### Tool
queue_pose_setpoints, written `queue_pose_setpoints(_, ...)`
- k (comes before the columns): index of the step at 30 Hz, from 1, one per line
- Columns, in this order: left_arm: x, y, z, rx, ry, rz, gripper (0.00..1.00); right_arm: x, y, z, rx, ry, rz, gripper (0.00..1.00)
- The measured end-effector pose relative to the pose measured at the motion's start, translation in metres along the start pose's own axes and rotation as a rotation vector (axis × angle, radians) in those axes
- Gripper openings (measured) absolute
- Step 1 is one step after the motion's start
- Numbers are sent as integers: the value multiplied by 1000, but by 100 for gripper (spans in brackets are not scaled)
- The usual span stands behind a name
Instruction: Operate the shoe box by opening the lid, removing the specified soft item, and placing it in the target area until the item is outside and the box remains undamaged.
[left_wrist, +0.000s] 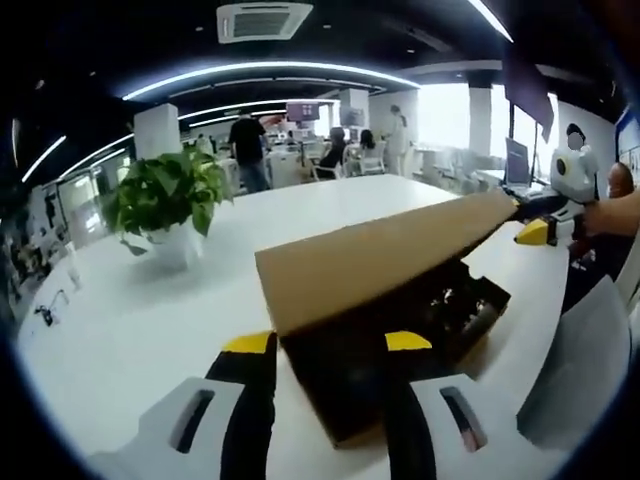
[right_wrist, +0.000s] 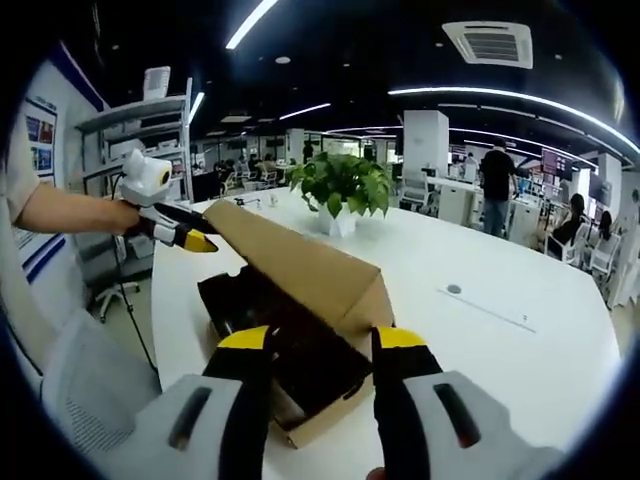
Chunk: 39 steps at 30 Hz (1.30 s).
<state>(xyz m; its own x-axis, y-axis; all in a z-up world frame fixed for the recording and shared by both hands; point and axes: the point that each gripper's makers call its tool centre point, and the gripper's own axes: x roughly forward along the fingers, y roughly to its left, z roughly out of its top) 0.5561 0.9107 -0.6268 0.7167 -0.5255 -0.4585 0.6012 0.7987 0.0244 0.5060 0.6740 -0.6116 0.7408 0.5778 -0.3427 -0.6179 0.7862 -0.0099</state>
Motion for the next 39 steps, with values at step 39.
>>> queue_pose_setpoints(39,29,48,32,-34,-34,151,0,22,-40,29,-18,-42,-34,34)
